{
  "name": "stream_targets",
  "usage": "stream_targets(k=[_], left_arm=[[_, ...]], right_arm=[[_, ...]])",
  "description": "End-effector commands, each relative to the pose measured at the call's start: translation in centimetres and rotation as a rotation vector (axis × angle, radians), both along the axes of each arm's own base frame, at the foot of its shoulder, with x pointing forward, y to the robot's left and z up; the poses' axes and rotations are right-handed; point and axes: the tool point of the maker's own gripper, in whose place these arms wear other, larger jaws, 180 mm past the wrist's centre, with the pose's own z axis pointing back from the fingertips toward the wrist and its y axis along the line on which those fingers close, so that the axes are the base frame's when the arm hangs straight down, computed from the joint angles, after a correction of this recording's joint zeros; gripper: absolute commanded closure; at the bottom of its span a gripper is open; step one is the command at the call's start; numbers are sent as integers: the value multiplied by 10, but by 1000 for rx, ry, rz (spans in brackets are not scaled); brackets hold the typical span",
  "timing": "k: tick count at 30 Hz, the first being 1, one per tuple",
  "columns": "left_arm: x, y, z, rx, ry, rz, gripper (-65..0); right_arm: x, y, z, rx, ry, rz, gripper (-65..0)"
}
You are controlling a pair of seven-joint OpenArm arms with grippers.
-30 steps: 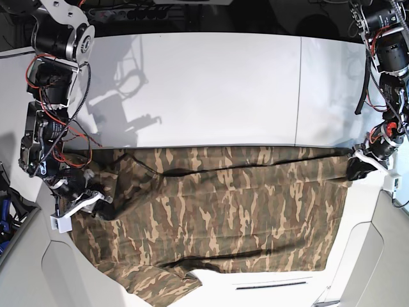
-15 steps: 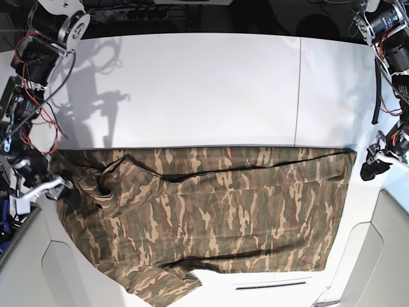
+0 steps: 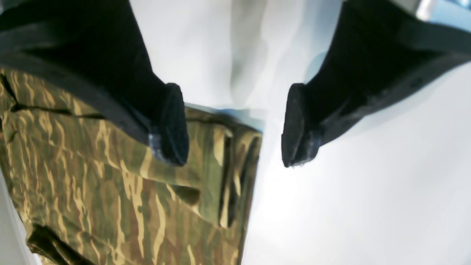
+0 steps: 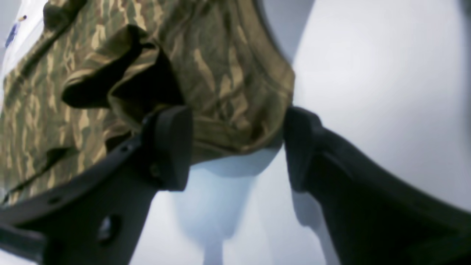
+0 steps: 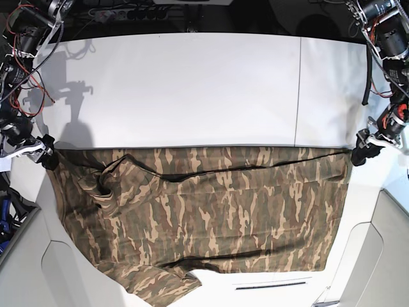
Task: Fold the T-shirt properly
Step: 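Lift the hem corners with both grippers and pull them toward the robot, then lower the hem with both grippers, laying the shirt flat, then release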
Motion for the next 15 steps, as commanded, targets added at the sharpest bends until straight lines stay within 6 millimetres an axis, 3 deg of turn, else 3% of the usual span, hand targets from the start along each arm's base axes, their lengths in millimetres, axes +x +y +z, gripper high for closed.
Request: stream_targets(k=[1,4,9,15], left_arm=[[11,3,16,17,-55,-4,-427],[12,-10,8,9,-46,-22,-427],[17,-28,1,10,-47,-57,-427],[21,-52,-12,63,-12,-144,-424]], right_arm=[[11,-6,15,6,-62,-13,-386],[10,-2,3,62,-60,-23,-386],[10,23,-10,149,-71,15,-386],[19,54,-12,174,-100,49,-385]])
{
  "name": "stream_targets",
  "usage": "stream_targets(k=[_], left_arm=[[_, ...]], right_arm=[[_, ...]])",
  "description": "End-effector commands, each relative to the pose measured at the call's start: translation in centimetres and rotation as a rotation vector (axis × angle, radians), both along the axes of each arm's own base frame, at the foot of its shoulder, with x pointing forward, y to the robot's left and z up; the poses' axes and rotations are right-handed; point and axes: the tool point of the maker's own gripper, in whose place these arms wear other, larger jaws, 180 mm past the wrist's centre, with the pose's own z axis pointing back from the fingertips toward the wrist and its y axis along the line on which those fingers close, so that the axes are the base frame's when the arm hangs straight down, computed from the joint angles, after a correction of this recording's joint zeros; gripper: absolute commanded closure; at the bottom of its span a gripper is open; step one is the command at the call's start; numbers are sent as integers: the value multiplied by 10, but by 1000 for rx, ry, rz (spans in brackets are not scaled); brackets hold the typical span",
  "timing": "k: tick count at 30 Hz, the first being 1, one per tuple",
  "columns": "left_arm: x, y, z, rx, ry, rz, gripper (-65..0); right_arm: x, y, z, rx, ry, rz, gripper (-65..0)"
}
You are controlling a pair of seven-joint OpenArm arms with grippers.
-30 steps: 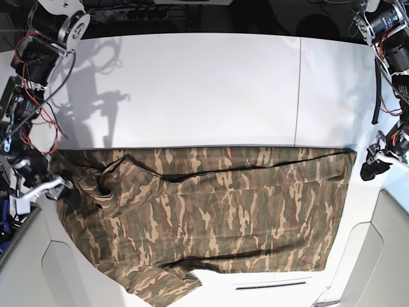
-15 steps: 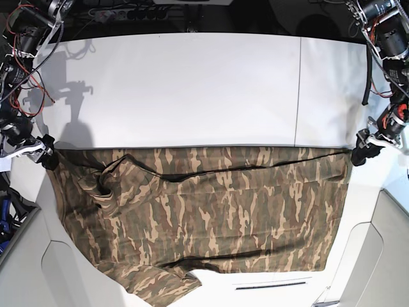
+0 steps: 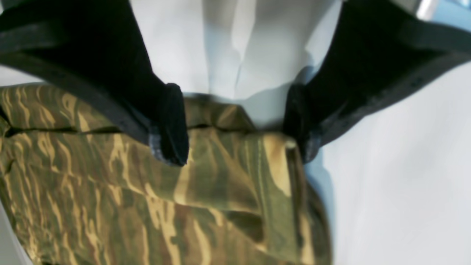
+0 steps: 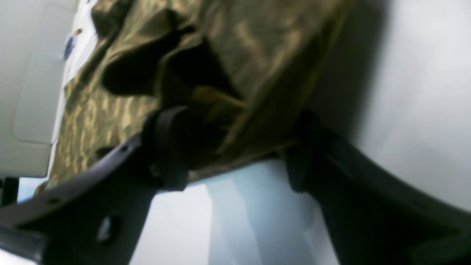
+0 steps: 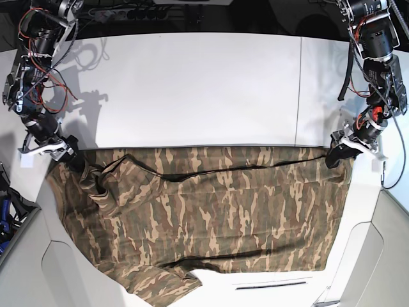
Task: Fold the T-shirt properly
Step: 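Lower the hem with both grippers, laying the shirt flat, then release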
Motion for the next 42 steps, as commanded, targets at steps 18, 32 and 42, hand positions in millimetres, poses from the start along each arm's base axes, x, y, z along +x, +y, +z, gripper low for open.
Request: stream_targets(k=[18,32,42], left_arm=[[20,-7,37,79,-69,-96,0],[-21,-35,60,199,-64,-242,0],[-67,-21,79,291,-68,-217,0]], right_arm=[[42,23,41,-71,-60,139,0],[-22,20,49,-175,-32,220,0],[-79,11,45,-157,17,210,0]])
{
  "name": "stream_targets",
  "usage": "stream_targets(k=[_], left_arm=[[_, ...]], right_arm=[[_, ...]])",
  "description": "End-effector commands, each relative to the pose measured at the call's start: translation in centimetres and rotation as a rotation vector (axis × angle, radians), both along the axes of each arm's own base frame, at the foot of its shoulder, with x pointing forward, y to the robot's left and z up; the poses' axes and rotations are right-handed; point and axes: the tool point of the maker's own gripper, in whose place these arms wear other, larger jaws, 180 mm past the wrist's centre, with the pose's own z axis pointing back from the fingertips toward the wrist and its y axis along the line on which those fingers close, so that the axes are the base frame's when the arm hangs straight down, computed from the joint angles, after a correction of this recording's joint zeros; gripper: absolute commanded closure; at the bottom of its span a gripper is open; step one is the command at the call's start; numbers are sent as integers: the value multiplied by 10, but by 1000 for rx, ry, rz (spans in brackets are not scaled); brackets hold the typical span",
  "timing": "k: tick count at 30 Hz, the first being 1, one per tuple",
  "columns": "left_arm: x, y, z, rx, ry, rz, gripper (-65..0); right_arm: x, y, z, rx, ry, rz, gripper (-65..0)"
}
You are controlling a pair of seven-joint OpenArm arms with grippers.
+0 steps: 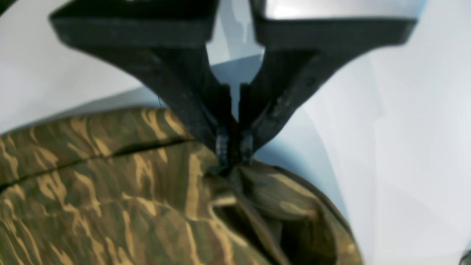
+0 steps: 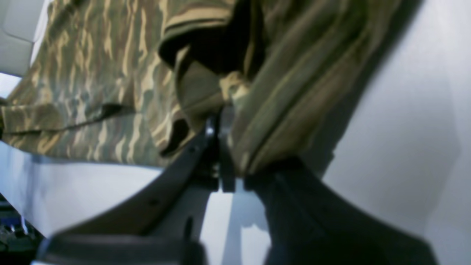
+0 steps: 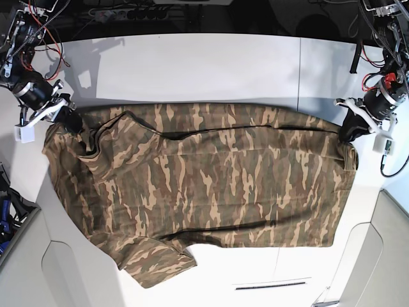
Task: Fold the T-shirt properly
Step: 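Lower the hem with both grippers, laying the shirt flat, then release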
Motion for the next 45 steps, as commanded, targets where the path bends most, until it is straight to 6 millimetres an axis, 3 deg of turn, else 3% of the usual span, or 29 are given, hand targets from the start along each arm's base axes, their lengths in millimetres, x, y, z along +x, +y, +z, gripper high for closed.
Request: stream_targets(k=[1,8,17,25,36,39,41,43,45], left_arm=[[1,1,13,11,-39,-15,0],[-31,-5,-3,13,41,-34,0],[-66,-22,-6,8,101,-83,0],[-79,-25,-12,10,138,-101,0],[-87,-23,-16,-33,130,-21,0],[-88,-23,-17,-33,132,-22,-134],[-87,-23,-16,-33,131,-21,-214],[-86,-23,-15,-34,124,-20,-237],[-85,-21,-13,-32,115,-13,-237]], right_arm=[[3,-7,15,-2,-51,-6,0],[-27,-12,12,23,-8,-1,0],[-57,-24,-1,5,64,-11,0],[-73,-24,-9,6,104,-11,0],[-77,-25,-13,-9,122,-11,0],[-79,-28,-15,-28,135,-12,0],[-79,-30,-17,-45,141,-13,-126],[-77,-33,-17,-65,131,-23,-270],[-75,-38,-16,-87,115,-36,-331]])
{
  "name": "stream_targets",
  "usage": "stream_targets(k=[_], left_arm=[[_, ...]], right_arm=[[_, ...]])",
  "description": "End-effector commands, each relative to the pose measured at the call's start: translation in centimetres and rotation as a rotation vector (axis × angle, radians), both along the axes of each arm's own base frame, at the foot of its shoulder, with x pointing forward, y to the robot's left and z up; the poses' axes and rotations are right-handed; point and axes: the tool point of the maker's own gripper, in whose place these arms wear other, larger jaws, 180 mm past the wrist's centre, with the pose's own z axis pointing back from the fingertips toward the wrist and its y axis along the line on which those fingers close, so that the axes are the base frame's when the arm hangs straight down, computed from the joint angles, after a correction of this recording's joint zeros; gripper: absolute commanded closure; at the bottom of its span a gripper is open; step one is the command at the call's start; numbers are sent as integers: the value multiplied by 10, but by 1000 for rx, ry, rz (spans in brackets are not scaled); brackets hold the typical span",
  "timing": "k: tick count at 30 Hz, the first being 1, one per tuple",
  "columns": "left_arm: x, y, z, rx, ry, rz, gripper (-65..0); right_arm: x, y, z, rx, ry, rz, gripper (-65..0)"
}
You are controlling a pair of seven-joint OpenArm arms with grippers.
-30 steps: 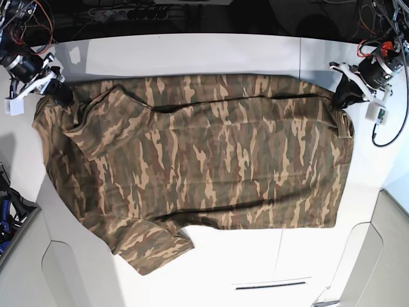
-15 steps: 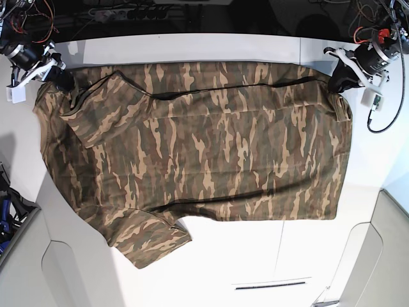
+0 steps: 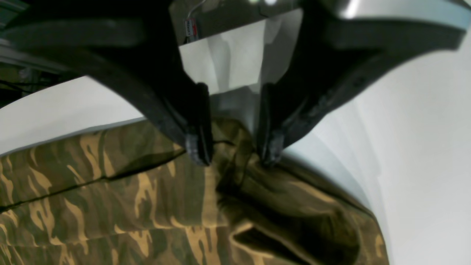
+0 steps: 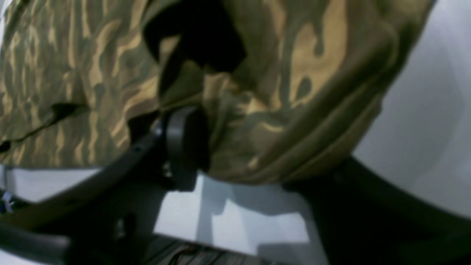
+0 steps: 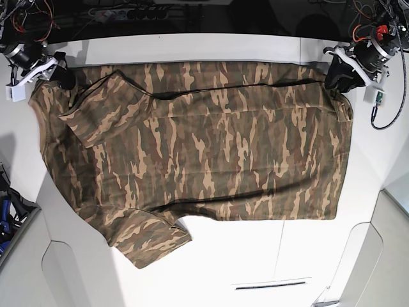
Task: Fold the T-shirt properly
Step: 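Lower the hem with both grippers, laying the shirt flat, then release, then reach both grippers to the shirt's side edges and grasp them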
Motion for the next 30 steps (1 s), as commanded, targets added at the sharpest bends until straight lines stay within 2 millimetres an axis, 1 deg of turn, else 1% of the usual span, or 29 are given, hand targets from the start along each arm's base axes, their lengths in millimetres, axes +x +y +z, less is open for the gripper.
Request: stream_targets(k=[1,3,5,9,11,14,15,17,21,25,27,30], left_arm=[[7,4,14,8,-54,-7,-237],[9,15,21,14,-75,24,-237],[12,28,32,13,-111,65,-237],[18,52,55,12,-188,141,-237],[21,60,64,10,-222,165,-261],[29,66,75,20,-259,176,-335],[33,67,78,22,-270,174,-347],[41,68,84,25,-296,171,-349],[57,71,98,35,-348,163,-349],[73,79,106,36,-380,161,-349],[84,83,107,27,-385,158,-362],[103,90,101,23,-376,149,-398]], right_arm=[[8,-8,12,-26,-50,-3,-330],[12,-14,15,-34,-66,-18,-330],[18,-22,21,-43,-88,-42,-330],[36,-47,42,-82,-154,-91,-330],[48,-57,54,-106,-191,-97,-330],[69,-68,73,-145,-248,-95,-330],[77,-71,80,-159,-272,-97,-330],[91,-76,93,-184,-325,-109,-330],[119,-80,117,-218,-407,-121,-330],[145,-77,134,-246,-467,-111,-330],[160,-75,137,-253,-479,-109,-330],[184,-72,131,-243,-474,-115,-330]])
